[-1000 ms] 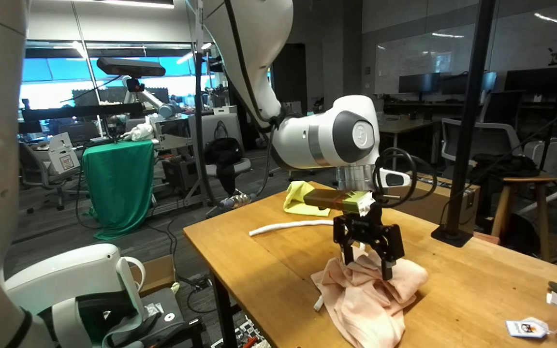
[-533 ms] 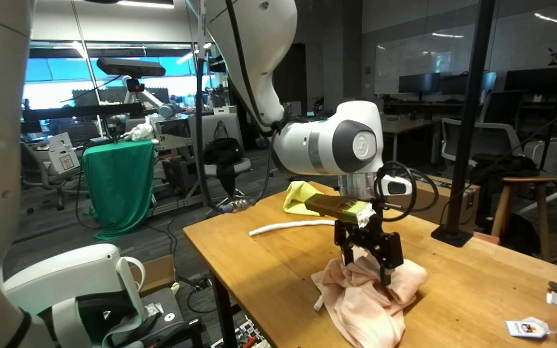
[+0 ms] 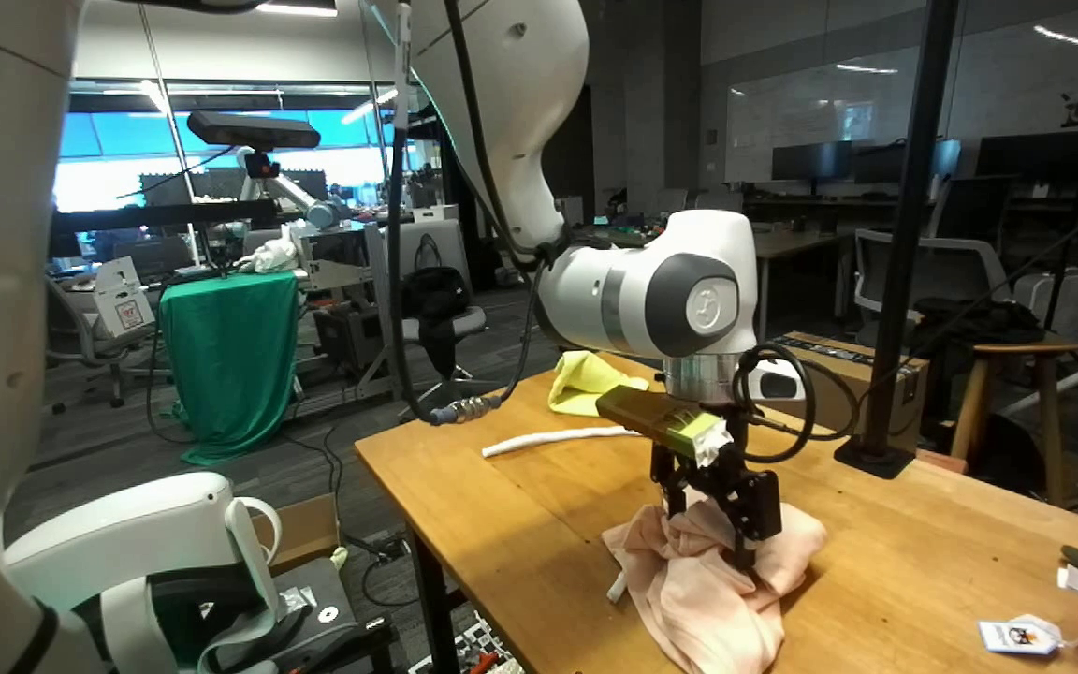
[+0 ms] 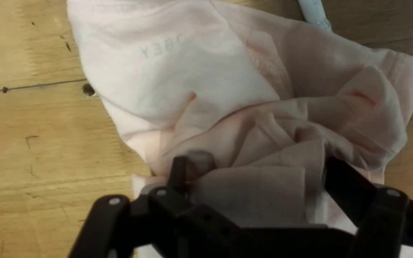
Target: Spread the clothes and the objects across on the table
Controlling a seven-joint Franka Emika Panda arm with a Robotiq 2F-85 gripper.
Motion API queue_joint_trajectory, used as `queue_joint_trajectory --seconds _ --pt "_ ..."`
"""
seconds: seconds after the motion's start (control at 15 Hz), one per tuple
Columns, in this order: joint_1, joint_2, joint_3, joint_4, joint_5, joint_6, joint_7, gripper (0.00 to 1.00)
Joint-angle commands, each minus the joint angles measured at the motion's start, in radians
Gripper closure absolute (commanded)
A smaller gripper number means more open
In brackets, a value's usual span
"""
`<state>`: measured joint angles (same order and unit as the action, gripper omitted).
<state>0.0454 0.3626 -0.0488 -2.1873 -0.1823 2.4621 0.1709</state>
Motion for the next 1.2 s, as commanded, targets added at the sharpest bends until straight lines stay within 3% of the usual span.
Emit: queue_joint_trajectory --seconds 0.0,0.47,0.53,0.6,1.13 --pt "-0.046 -0.002 0.038 -0.027 0.114 0.069 -0.092 0.00" --pt "-0.088 0.014 0.063 -0.025 0.250 0.067 -0.201 0.00" --pt "-0.090 0.014 0.062 -0.026 0.253 0.068 -0.205 0.19" --pt "-0.089 0.011 0.061 -0.027 0.253 0.066 -0.206 0.28" --pt "-0.060 -0.013 0.043 -0.039 0.214 0.086 -0.161 0.88"
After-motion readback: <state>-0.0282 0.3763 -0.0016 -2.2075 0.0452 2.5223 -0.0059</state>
